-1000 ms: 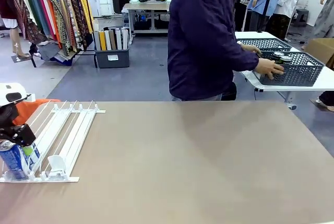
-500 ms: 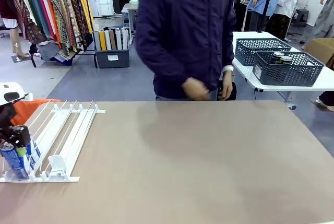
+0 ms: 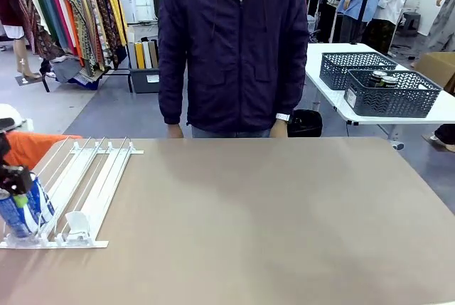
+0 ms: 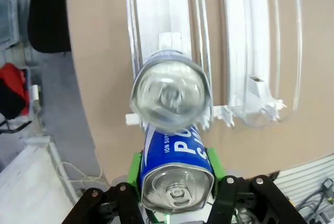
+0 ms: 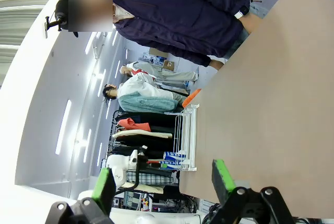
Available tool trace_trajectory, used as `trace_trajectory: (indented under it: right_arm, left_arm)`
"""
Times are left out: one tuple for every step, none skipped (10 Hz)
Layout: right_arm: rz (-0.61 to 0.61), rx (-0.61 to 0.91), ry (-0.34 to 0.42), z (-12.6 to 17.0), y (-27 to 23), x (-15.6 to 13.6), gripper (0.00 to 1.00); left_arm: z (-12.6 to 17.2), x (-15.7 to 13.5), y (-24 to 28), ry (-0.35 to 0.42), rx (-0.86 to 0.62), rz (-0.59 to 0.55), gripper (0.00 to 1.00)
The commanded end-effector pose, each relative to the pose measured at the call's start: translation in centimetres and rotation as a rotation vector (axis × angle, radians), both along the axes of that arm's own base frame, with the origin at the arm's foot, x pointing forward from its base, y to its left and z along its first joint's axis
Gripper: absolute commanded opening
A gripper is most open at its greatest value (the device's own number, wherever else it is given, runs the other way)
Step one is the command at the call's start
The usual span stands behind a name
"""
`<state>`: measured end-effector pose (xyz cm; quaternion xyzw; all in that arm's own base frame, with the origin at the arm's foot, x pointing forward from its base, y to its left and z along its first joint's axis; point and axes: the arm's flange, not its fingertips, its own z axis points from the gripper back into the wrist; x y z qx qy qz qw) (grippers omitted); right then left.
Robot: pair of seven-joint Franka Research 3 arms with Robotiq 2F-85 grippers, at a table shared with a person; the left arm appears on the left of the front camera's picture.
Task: Retrieve and store the cans from the dispenser.
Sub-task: Pick up one can from the Automatic Can Dispenser and place it in the middle of the table.
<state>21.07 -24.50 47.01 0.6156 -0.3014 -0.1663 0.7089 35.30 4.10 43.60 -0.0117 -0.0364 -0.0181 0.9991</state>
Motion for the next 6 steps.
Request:
trace_trajectory:
  right_arm:
    - [-0.007, 0.008, -0.039, 0.3, 0.0, 0.3, 1.0]
    - [-0.007, 0.008, -0.039, 0.3, 0.0, 0.3, 1.0]
    - [-0.007, 0.008, -0.039, 0.3, 0.0, 0.3, 1.0]
    - [-0.007, 0.008, -0.039, 0.3, 0.0, 0.3, 1.0]
    - [-0.007, 0.008, -0.039, 0.3, 0.0, 0.3, 1.0]
    - [-0.007, 0.008, -0.039, 0.3, 0.0, 0.3, 1.0]
  left_arm:
    - [7.7, -4.3, 0.6, -0.148, -0.018, 0.013, 0.0]
    - [11.1, -6.0, 0.7, -0.166, -0.043, -0.026, 0.0]
    - [14.1, -7.9, 0.9, -0.188, -0.134, -0.054, 0.0]
    - [16.4, -10.0, 1.9, -0.21, -0.171, -0.092, 0.0]
    - [17.7, -11.8, 2.9, -0.256, -0.199, -0.159, 0.0]
    - [17.8, -12.6, 4.3, -0.313, -0.235, -0.109, 0.0]
